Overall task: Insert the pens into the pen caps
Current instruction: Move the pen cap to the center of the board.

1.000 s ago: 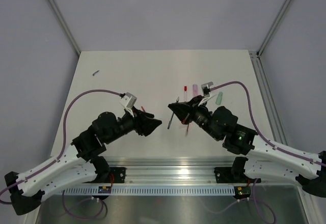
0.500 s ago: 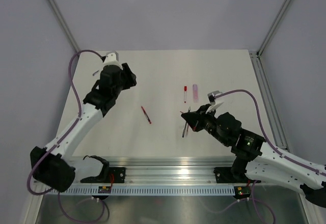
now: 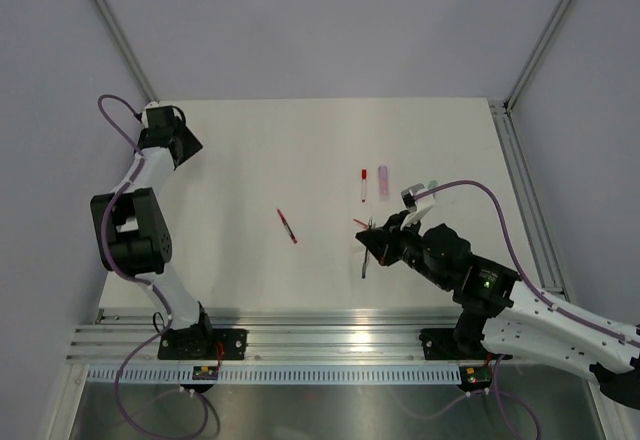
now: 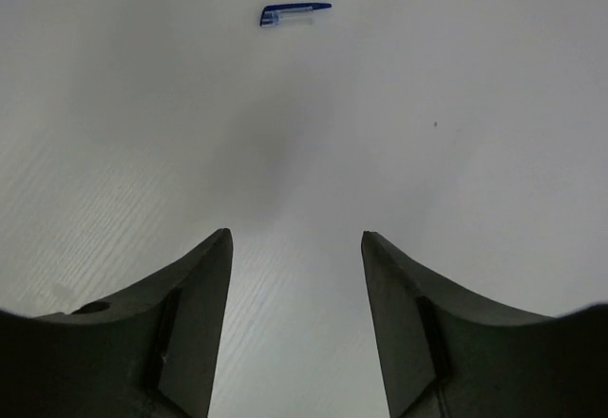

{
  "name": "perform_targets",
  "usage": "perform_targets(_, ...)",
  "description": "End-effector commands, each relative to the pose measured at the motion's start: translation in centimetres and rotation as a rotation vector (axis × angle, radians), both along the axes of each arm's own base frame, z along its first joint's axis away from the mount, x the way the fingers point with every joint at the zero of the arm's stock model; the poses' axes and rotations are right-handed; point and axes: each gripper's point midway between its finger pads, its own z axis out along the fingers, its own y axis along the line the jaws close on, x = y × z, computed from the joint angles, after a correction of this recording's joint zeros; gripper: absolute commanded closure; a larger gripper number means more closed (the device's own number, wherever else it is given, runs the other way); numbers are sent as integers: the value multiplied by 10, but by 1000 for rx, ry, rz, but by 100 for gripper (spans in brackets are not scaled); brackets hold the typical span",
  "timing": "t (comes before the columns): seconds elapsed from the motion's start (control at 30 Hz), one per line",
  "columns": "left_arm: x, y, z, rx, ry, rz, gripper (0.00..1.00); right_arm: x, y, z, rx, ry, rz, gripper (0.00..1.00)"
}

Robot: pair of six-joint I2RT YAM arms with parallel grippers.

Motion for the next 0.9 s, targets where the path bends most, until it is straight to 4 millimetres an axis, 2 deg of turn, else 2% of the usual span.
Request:
perform_targets(0.0, 50, 11, 28, 9, -99, -38, 39, 3, 3, 13, -1, -42, 15, 100)
perform_targets(0.03, 54, 15, 23, 23, -76, -43, 37, 3, 5, 11, -7, -37, 21, 100)
perform_targets(0.07, 60, 19, 9, 32, -47, -41, 36, 4, 7, 12, -3, -41, 23, 100)
perform_targets(0.1, 64, 24, 5, 39, -38, -37, 34, 5, 9, 12, -1, -41, 24, 100)
perform_targets(0.13, 74, 29, 13, 47, -52, -36, 31, 6, 11, 8, -15, -36, 25, 100)
perform_targets(0.17, 79, 31, 10, 45, -46, -36, 31, 8, 13, 10, -14, -43, 28, 100)
perform_targets(0.2, 82, 37, -6, 41, -13, -31, 30, 10, 16, 5, -31, -38, 28, 100)
perform_targets(0.23, 90, 40, 2, 45, -24, -30, 31, 11, 18, 4, -34, -40, 27, 100)
perform_targets(0.33, 99, 49, -15, 42, 7, -24, 31, 16, 26, 3, -54, -46, 32, 100)
perform_targets(0.4, 109, 53, -10, 48, -10, -29, 31, 20, 30, 4, -63, -52, 33, 100)
perform_targets(0.43, 110, 53, -20, 49, 13, -37, 31, 21, 31, 4, -65, -55, 37, 100)
perform_targets(0.47, 117, 55, -13, 57, -5, -41, 31, 22, 33, 6, -58, -58, 38, 100)
perform_targets(0.5, 119, 56, -15, 61, 1, -44, 32, 24, 35, 4, -61, -54, 38, 100)
perform_targets(0.53, 120, 57, -26, 65, 28, -52, 32, 25, 37, 6, -53, -56, 47, 100)
perform_targets(0.6, 126, 60, -24, 79, 24, -53, 33, 27, 40, 3, -54, -44, 58, 100)
perform_targets(0.87, 130, 67, -50, 67, 59, -45, 36, 36, 38, -2, -58, -29, 44, 100)
